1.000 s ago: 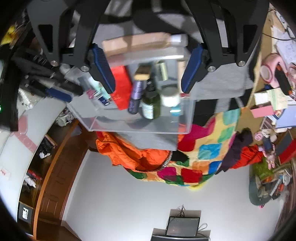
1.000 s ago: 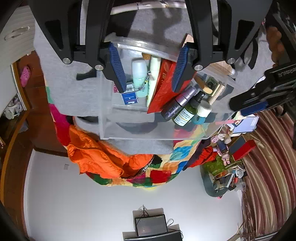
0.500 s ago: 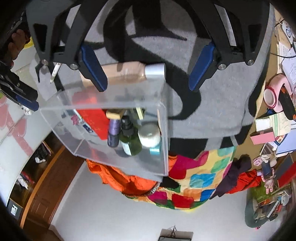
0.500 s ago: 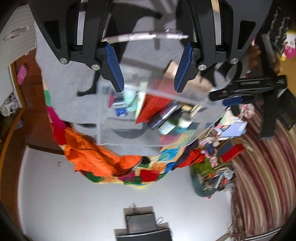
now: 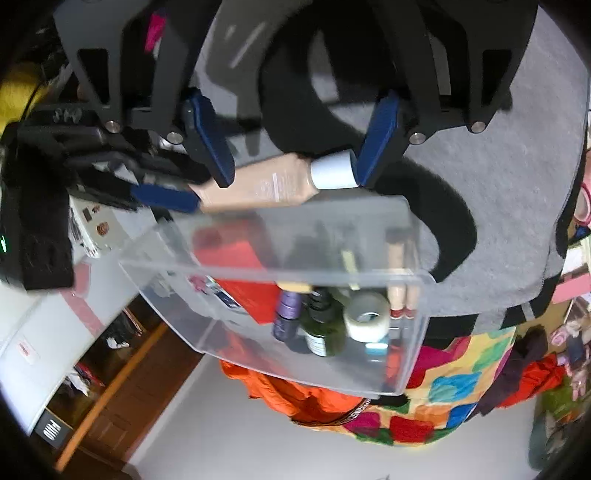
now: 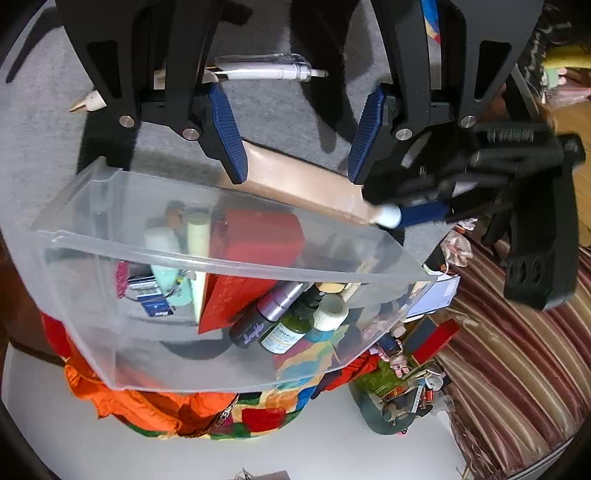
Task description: Organize objects
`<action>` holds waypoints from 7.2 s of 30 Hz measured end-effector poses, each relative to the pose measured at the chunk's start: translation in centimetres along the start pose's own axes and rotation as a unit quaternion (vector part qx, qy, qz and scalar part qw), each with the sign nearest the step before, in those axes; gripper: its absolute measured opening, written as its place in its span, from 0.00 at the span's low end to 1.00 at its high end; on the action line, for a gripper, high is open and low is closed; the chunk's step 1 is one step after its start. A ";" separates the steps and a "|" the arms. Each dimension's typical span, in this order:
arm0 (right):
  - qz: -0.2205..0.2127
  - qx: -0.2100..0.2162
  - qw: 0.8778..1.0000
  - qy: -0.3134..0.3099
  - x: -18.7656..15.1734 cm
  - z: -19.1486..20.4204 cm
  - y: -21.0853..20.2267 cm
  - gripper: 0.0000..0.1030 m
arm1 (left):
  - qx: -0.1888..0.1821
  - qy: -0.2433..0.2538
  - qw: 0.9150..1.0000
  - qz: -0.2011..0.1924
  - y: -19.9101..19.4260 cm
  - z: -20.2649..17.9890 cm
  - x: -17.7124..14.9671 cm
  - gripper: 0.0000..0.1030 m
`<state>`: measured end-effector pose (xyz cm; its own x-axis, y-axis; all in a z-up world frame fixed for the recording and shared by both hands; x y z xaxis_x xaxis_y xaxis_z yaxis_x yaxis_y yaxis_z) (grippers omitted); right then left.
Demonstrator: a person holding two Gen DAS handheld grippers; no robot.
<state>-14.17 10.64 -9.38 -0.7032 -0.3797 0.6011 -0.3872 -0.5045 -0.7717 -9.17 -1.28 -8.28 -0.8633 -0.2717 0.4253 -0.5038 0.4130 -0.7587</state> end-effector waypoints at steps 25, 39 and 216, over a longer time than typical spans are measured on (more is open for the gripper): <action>0.001 -0.161 0.979 0.126 -5.0 -3.0 -4.3 0.76 | 0.063 0.177 0.982 0.022 2.6 -5.9 -3.6 0.57; 0.011 -0.214 0.971 0.102 -6.9 -3.3 -5.6 0.26 | 0.035 0.172 0.984 -0.013 -0.3 -5.9 -7.5 0.32; -0.130 -0.173 0.976 -0.019 3.8 -2.8 -8.4 0.83 | 0.103 0.044 0.976 -0.185 -4.6 -4.7 3.2 0.92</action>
<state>-15.25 15.60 -1.24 -0.5344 -0.3059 0.7879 -0.7325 -0.2974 -0.6123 -9.72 0.06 -1.06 -0.6266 -0.2892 0.7237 -0.7732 0.1141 -0.6239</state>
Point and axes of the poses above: each gripper's, at about its wrist camera, not at the fingertips, and y roughly the way its jaws point, z to its left, x to its top, the point moved 5 cm from there along y, roughly the way its jaws point, and after that the axes turned 15 degrees about -y, right-handed, at the moved point
